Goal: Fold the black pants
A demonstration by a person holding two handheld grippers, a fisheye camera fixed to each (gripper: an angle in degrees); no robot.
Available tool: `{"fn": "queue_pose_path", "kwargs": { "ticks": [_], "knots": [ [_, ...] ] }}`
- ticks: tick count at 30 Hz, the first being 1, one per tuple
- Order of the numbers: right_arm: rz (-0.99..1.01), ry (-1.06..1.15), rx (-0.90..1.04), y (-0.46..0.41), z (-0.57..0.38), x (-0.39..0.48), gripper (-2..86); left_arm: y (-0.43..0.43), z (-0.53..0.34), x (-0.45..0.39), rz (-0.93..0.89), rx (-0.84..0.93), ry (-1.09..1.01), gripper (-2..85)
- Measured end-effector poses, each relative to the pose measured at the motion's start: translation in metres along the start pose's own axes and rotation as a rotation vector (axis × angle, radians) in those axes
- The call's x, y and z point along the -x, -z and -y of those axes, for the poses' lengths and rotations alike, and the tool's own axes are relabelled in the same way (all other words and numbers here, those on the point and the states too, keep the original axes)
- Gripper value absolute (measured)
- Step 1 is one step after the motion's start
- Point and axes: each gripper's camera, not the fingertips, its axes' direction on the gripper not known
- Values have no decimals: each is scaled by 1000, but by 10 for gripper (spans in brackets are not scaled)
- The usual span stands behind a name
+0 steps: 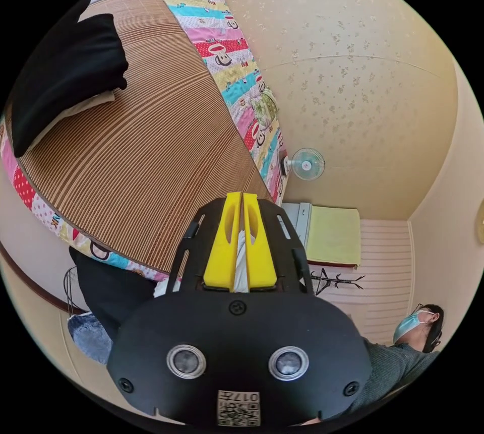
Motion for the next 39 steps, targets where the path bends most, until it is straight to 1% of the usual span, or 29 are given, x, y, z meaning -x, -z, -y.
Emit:
{"fn": "queue_pose_path", "kwargs": {
  "ticks": [2,3,5,7,9,10,11,12,13,15,16,17,18,20,21,22,23,24,26,28,30,31,32,33,35,36,37,38,39],
  "knots": [
    [49,-2,356,-88,5,3,39,-20,8,-4,-9,11,-15,-10],
    [51,4,432,-108,0,4,39,-35,12,-6,-15,22,-22,-10],
    [101,-31,690,-176,-39,-5,40,-59,17,-11,-28,39,-31,-10],
    [146,-115,814,-213,-82,-22,41,-83,20,-17,-43,56,-46,-10],
    [103,-279,865,-235,-130,-51,43,-112,23,-24,-45,81,-65,-10],
    [6,-425,881,-241,-163,-75,46,-119,23,-25,-45,86,-68,-10],
    [-119,-513,907,-242,-192,-93,48,-130,22,-25,-44,94,-72,-10],
    [-184,-537,919,-241,-206,-99,50,-140,21,-25,-42,97,-75,-10],
    [-204,-564,891,-233,-223,-105,47,-144,20,-24,-39,97,-75,-10],
    [-188,-627,709,-207,-233,-108,38,-154,15,-16,-23,87,-59,-10],
    [-217,-649,539,-180,-232,-107,38,-155,14,-14,-20,82,-54,-10],
    [-305,-650,371,-149,-229,-102,40,-157,9,-8,-16,69,-47,-10],
    [-370,-640,298,-133,-227,-98,41,-160,5,-3,-7,59,-42,-10],
    [-703,-624,89,-84,-221,-77,54,-165,-3,7,23,49,-32,-10],
    [-792,-632,52,-75,-219,-72,59,-170,-8,13,42,47,-25,-10],
    [-954,-652,4,-61,-217,-65,73,-173,-11,16,48,48,-21,-10],
    [-1053,-665,-14,-53,-216,-63,90,-181,-16,21,55,50,-18,-10],
    [-1073,-657,-20,-50,-216,-63,96,-191,-21,23,59,54,-26,-10],
    [-1025,-598,-25,-48,-216,-69,113,-209,-28,22,77,73,-53,-9],
    [-1015,-655,9,-50,-220,-82,113,-232,-34,15,112,110,-102,-8],
    [-953,-683,-13,-55,-223,-86,98,-269,-43,-5,168,173,-207,-4],
    [-906,-654,-45,-62,-222,-77,82,-279,-46,-12,182,192,-239,-2],
    [-805,-551,-37,-78,-218,-62,64,-302,-54,-27,207,240,-315,5],
    [-753,-503,-13,-89,-215,-55,58,-327,-64,-46,231,290,-401,15],
    [-601,-344,135,-142,-207,-24,41,-366,-85,-76,252,358,-537,30],
    [-575,-309,178,-156,-206,-16,38,-396,-101,-98,242,429,-638,35],
    [-530,-251,262,-185,-203,2,33,-412,-110,-110,231,476,-690,37],
    [-491,-195,336,-212,-202,22,29,-441,-129,-135,213,567,-791,40],
    [-471,-161,371,-225,-202,33,28,-466,-150,-160,210,627,-885,46]
  ]
}}
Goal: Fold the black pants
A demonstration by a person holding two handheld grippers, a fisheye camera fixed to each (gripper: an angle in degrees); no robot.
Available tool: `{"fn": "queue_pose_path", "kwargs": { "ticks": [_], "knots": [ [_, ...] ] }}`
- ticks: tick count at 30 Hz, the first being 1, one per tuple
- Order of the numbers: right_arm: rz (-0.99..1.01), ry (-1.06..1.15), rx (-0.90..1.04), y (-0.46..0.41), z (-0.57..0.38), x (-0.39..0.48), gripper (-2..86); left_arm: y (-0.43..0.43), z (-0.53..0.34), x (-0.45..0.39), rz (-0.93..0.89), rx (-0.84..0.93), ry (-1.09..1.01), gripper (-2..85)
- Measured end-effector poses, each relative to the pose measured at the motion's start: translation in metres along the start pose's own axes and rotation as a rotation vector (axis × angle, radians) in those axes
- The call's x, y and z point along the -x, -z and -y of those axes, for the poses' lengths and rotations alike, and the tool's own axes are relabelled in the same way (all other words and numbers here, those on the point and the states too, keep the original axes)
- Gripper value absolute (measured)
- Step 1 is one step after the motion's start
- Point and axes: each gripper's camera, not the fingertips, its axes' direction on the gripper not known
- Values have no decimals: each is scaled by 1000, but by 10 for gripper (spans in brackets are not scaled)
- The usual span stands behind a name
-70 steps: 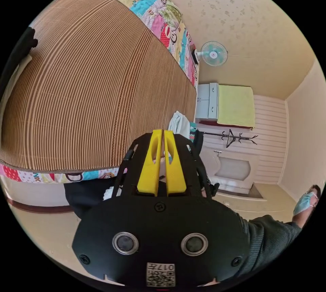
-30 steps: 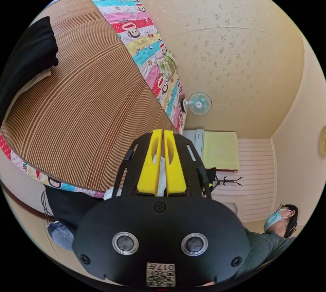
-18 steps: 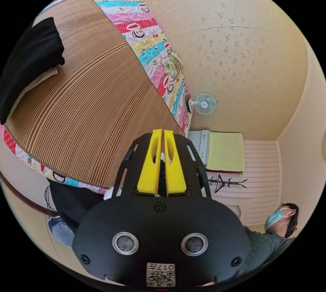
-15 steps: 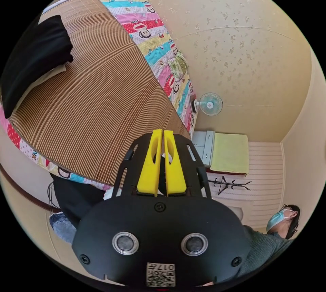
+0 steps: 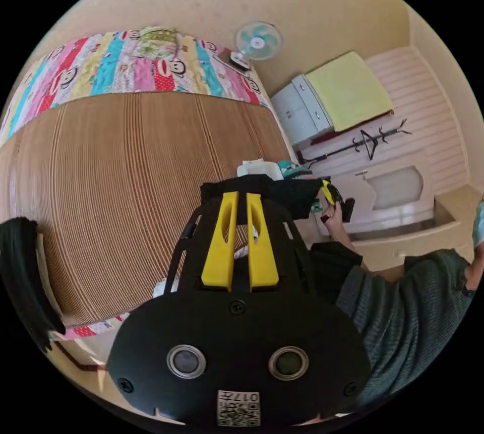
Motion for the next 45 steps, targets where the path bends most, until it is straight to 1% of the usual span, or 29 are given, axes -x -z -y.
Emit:
{"fn": "queue_pose_path", "kwargs": {
  "ticks": [1,2,3,5,6,8,10,12,14,15,17,20,21,22,24,26,27,29,31,33,34,35,36,37,38,40,41,43,45],
  "knots": [
    [22,99,43,-11,0,35,25,-8,9,-16,4,17,-53,50],
    [55,206,82,-21,-3,72,22,-21,24,-51,10,36,-164,55],
    [72,251,96,-24,-6,90,21,-31,35,-85,20,37,-259,62],
    [142,378,109,-33,-22,159,19,-44,45,-130,42,30,-356,80],
    [165,410,110,-35,-28,175,18,-52,49,-156,68,34,-389,100],
    [267,548,127,-37,-53,237,18,-60,49,-188,129,19,-428,148],
    [311,601,128,-37,-71,276,18,-54,40,-213,219,-73,-474,162],
    [323,628,86,-31,-90,308,20,-27,17,-233,354,-252,-491,144],
    [362,688,66,-17,-109,343,25,-2,-4,-241,377,-365,-521,116],
    [372,701,65,-13,-113,351,26,16,-17,-243,349,-414,-557,99],
    [402,777,56,0,-133,382,34,44,-31,-242,280,-476,-564,66],
    [447,850,-25,29,-160,407,36,92,-41,-235,204,-549,-481,41],
    [436,853,-48,35,-166,410,36,113,-45,-231,179,-583,-463,36],
    [383,850,-89,47,-180,414,35,123,-47,-229,165,-600,-455,35],
    [272,847,-108,56,-204,419,36,169,-55,-225,107,-676,-433,33],
    [161,813,-43,51,-241,424,62,203,-62,-228,85,-730,-446,34],
    [138,801,-17,47,-251,425,74,223,-67,-231,78,-763,-450,35],
    [34,751,63,24,-294,434,133,253,-76,-238,74,-812,-451,38],
    [-35,750,97,3,-322,450,170,278,-86,-245,65,-856,-473,40],
    [-82,803,61,-11,-344,475,187,309,-100,-254,42,-894,-515,42],
    [-142,875,1,-19,-356,496,191,315,-104,-256,35,-900,-517,42],
    [-251,942,-70,-29,-366,517,193,328,-110,-258,21,-910,-515,42],
    [-320,969,-105,-35,-370,527,194,340,-116,-260,15,-918,-520,42],
    [-451,1001,-179,-45,-376,547,194,346,-119,-260,13,-920,-523,42],
    [-528,1036,-236,-52,-382,567,192,358,-124,-259,2,-921,-528,42],
    [-532,1141,-279,-53,-392,594,179,375,-130,-254,-31,-916,-529,42],
    [-493,1192,-304,-48,-397,609,125,388,-135,-247,-50,-918,-521,42],
    [-427,1168,-377,-31,-395,625,66,408,-142,-236,-51,-924,-504,43],
    [-335,1080,-441,-7,-380,635,45,435,-151,-215,-58,-925,-460,45]
  ]
}}
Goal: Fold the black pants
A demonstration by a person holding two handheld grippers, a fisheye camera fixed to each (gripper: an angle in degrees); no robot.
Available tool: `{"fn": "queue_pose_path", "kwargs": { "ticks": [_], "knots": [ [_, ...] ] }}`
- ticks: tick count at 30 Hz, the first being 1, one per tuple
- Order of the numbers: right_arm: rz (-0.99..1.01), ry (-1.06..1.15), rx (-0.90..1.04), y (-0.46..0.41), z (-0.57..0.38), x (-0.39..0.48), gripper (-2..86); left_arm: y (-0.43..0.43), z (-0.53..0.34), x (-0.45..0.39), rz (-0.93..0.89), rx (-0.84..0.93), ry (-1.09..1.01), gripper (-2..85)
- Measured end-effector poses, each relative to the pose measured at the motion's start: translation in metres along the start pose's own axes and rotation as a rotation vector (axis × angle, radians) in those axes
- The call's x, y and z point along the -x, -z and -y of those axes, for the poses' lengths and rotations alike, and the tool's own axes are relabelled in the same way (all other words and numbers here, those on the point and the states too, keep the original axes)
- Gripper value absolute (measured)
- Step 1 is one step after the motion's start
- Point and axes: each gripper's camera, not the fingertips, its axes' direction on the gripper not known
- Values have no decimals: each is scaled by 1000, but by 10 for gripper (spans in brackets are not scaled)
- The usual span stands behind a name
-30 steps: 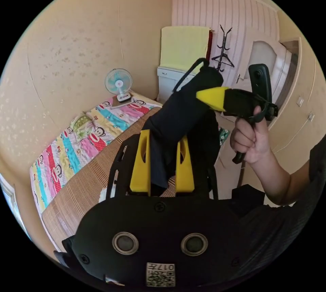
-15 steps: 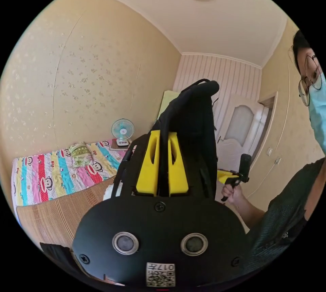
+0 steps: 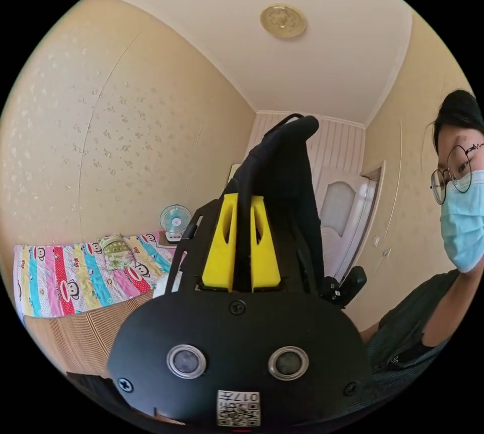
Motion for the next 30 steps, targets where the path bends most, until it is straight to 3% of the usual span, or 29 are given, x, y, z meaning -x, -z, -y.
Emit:
{"fn": "queue_pose_path", "kwargs": {
  "ticks": [5,11,16,18,24,30],
  "knots": [
    [136,-248,-181,19,52,-55,28,49,12,39,-137,-28,10,52],
    [117,-216,-254,30,92,-61,23,84,46,56,-263,201,-90,45],
    [142,-247,-301,38,98,-68,24,123,51,33,-89,31,-74,32],
    [133,-247,-331,41,100,-72,25,135,49,10,50,-117,-23,32],
    [2,-271,-393,34,110,-104,29,133,65,-9,19,-303,-84,36],
    [-68,-309,-256,-82,103,-176,30,93,83,45,141,-352,-18,33]
  ]
}}
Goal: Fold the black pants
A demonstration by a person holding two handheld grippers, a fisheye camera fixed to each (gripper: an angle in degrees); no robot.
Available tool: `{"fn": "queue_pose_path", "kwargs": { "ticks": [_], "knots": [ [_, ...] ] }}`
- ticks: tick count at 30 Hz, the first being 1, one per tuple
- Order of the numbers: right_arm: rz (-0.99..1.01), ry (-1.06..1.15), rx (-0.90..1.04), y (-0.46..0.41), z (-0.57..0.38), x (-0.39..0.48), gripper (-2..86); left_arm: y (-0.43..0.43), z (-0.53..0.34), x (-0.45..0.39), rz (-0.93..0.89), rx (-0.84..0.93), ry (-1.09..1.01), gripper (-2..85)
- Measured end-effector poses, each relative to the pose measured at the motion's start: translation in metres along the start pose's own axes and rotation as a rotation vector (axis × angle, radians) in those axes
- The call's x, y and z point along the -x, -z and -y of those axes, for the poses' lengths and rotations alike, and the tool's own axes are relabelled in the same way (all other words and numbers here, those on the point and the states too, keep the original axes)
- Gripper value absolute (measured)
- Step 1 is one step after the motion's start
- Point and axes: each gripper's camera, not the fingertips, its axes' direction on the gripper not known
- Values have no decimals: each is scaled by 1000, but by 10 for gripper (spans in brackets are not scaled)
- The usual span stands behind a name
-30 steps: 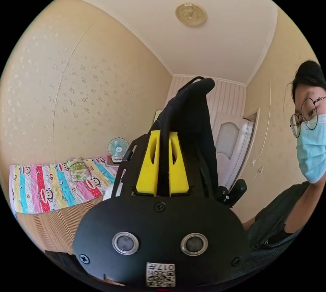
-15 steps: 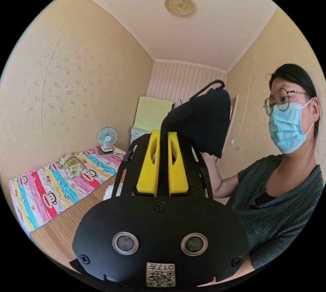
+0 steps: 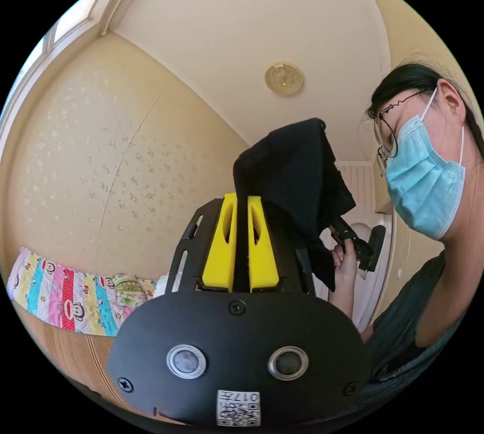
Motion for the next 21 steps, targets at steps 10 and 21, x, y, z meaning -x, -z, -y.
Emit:
{"fn": "queue_pose_path", "kwargs": {
  "ticks": [10,21],
  "knots": [
    [14,-260,917,-481,-135,-212,56,-266,23,353,564,604,290,63],
    [268,-500,1701,-425,-563,-287,46,-15,-391,510,652,1462,712,84]
  ]
}}
